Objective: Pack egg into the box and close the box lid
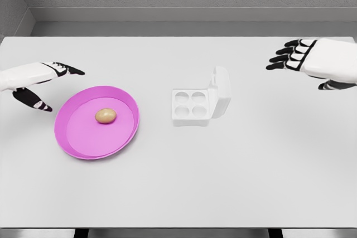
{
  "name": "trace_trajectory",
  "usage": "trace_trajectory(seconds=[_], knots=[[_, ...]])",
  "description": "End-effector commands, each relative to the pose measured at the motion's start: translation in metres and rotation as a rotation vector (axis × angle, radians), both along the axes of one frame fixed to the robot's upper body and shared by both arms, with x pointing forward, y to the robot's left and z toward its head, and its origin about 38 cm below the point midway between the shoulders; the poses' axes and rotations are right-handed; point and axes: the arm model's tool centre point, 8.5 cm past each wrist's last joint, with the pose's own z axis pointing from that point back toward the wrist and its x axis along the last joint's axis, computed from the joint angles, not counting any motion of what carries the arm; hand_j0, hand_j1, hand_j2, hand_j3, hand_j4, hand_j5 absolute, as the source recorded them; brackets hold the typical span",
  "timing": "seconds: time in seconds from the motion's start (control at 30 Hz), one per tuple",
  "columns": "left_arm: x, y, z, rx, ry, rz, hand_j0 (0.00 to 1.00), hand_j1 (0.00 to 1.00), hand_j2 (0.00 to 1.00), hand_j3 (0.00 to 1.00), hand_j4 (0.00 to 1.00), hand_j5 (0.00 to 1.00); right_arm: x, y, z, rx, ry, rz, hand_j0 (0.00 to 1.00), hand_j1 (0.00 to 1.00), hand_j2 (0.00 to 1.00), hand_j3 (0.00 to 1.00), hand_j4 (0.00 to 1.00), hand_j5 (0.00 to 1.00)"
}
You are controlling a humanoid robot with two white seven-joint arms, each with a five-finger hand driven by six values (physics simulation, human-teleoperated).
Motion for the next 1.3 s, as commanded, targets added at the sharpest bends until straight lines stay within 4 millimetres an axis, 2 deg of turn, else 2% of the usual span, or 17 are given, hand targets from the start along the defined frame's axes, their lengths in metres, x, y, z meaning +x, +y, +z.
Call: trace_trajectory(seconds=[0.0,0.1,0.23,0.27,0.33,0.4,0.5,0.57,0.7,0.83,0.97,1.1,1.27], knots=[[0.0,-0.004,-0.005,-0.005,0.013,-0.006,1.0,1.0,1.0,1.0,1.0,1.0,0.0,0.001,-0.001,0.003,0.005,0.001,1.0,1.0,1.0,1.0,1.0,1.0],[0.0,-0.01,-0.007,0.0,0.021,-0.024,1.0,1.0,1.0,1.0,1.0,1.0,-0.001,0.0,-0.001,0.007,0.011,0.0,1.0,1.0,1.0,1.0,1.0,1.0],[0.004,-0.057,-0.037,-0.022,0.075,-0.118,1.0,1.0,1.0,1.0,1.0,1.0,-0.001,0.0,-0.005,0.005,0.021,0.0,1.0,1.0,1.0,1.0,1.0,1.0],[0.004,-0.06,-0.039,-0.025,0.078,-0.122,1.0,1.0,1.0,1.0,1.0,1.0,-0.002,-0.001,-0.005,0.004,0.021,-0.001,1.0,1.0,1.0,1.0,1.0,1.0],[0.004,-0.06,-0.039,-0.026,0.078,-0.123,1.0,1.0,1.0,1.0,1.0,1.0,-0.003,-0.001,-0.01,0.003,0.035,-0.001,1.0,1.0,1.0,1.0,1.0,1.0],[0.004,-0.067,-0.044,-0.028,0.085,-0.132,1.0,1.0,1.0,1.0,1.0,1.0,-0.007,0.002,-0.037,-0.006,0.111,0.008,1.0,1.0,1.0,1.0,1.0,1.0],[0.004,-0.07,-0.051,-0.029,0.1,-0.135,1.0,1.0,1.0,1.0,1.0,1.0,-0.003,-0.008,-0.038,-0.008,0.122,-0.024,1.0,1.0,1.0,1.0,1.0,1.0],[0.002,-0.074,-0.057,-0.023,0.115,-0.148,0.99,0.99,0.99,0.99,0.99,0.99,-0.005,-0.006,-0.051,-0.028,0.155,-0.017,1.0,1.0,1.0,1.0,1.0,1.0],[0.0,-0.079,-0.062,-0.015,0.129,-0.163,0.87,0.87,0.87,0.87,0.87,0.87,-0.003,-0.005,-0.049,-0.039,0.141,-0.017,1.0,1.0,1.0,1.0,1.0,1.0],[-0.001,-0.08,-0.062,-0.014,0.13,-0.167,0.86,0.86,0.86,0.86,0.86,0.86,0.0,-0.006,-0.054,-0.105,0.111,-0.028,1.0,1.0,1.0,1.0,1.0,1.0],[0.002,-0.08,-0.055,-0.012,0.115,-0.167,0.86,0.86,0.86,0.86,0.86,0.86,0.014,-0.002,-0.054,-0.078,0.092,-0.042,1.0,1.0,1.0,1.0,1.0,1.0],[-0.002,-0.077,-0.043,0.006,0.093,-0.185,0.87,0.87,0.87,0.87,0.87,0.87,0.017,0.003,-0.06,-0.111,0.081,-0.038,1.0,1.0,1.0,1.0,1.0,1.0],[-0.004,-0.083,-0.04,0.004,0.083,-0.206,0.87,0.87,0.87,0.87,0.87,0.87,0.025,0.005,-0.065,-0.113,0.091,-0.045,1.0,1.0,1.0,1.0,1.0,1.0]])
